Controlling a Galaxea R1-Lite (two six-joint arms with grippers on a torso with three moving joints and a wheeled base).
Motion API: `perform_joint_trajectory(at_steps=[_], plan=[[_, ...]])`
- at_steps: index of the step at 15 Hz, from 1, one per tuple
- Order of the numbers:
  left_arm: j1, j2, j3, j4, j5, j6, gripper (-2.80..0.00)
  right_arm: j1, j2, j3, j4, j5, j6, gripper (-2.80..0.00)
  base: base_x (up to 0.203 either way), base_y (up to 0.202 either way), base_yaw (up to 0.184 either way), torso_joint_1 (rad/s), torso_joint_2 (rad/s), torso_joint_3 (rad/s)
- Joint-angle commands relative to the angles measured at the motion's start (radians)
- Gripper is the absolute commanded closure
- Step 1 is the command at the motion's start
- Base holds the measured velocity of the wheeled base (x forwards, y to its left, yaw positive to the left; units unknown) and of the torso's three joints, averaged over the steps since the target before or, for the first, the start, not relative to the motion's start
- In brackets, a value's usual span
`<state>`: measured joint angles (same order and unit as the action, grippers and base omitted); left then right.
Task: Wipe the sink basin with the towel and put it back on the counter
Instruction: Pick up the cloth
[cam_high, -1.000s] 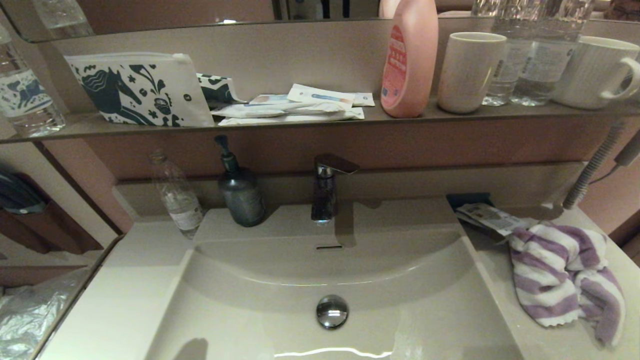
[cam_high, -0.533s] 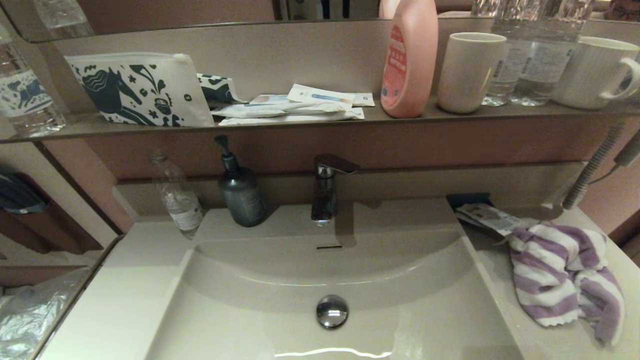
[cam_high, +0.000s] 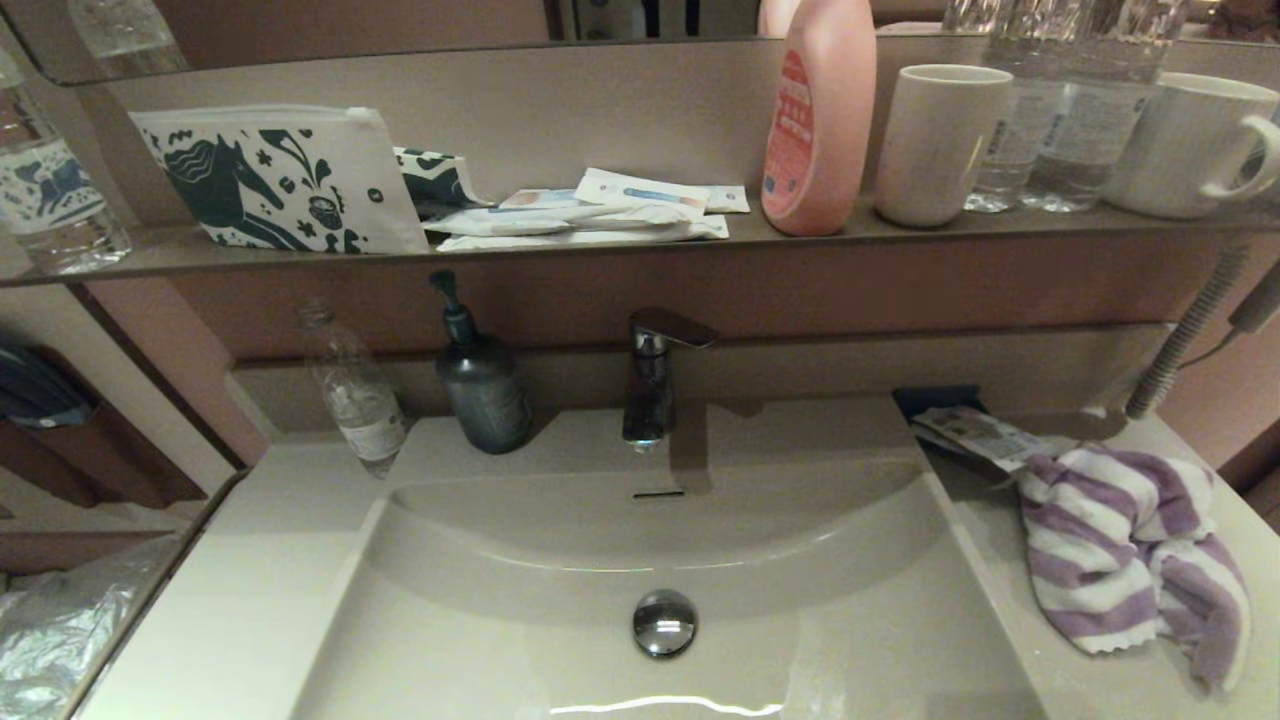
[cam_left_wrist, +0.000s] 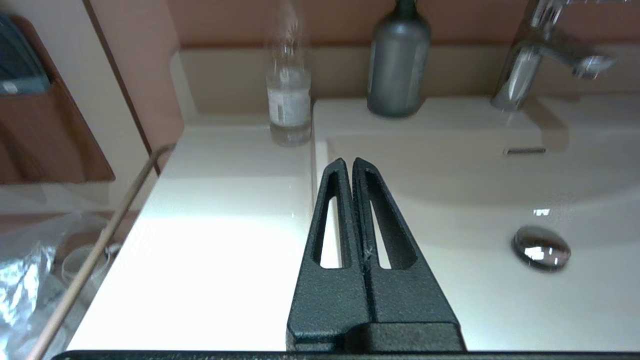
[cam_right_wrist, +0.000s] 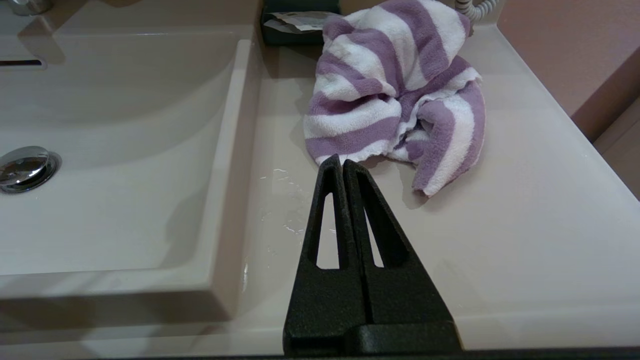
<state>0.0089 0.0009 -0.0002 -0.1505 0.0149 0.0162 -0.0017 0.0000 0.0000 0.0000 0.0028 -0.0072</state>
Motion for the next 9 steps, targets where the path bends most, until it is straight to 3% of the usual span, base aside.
perform_joint_trajectory(at_steps=[1, 9], plan=[[0.0, 0.001, 0.0, 0.05, -0.001, 0.002, 0.0, 0.0, 0.0, 0.0, 0.0, 0.0, 0.0, 0.0, 0.0, 0.0, 0.0, 0.0, 0.0, 0.0], [0.0, 0.001, 0.0, 0.118, -0.013, 0.016, 0.0, 0.0, 0.0, 0.0, 0.0, 0.0, 0.0, 0.0, 0.0, 0.0, 0.0, 0.0, 0.0, 0.0]])
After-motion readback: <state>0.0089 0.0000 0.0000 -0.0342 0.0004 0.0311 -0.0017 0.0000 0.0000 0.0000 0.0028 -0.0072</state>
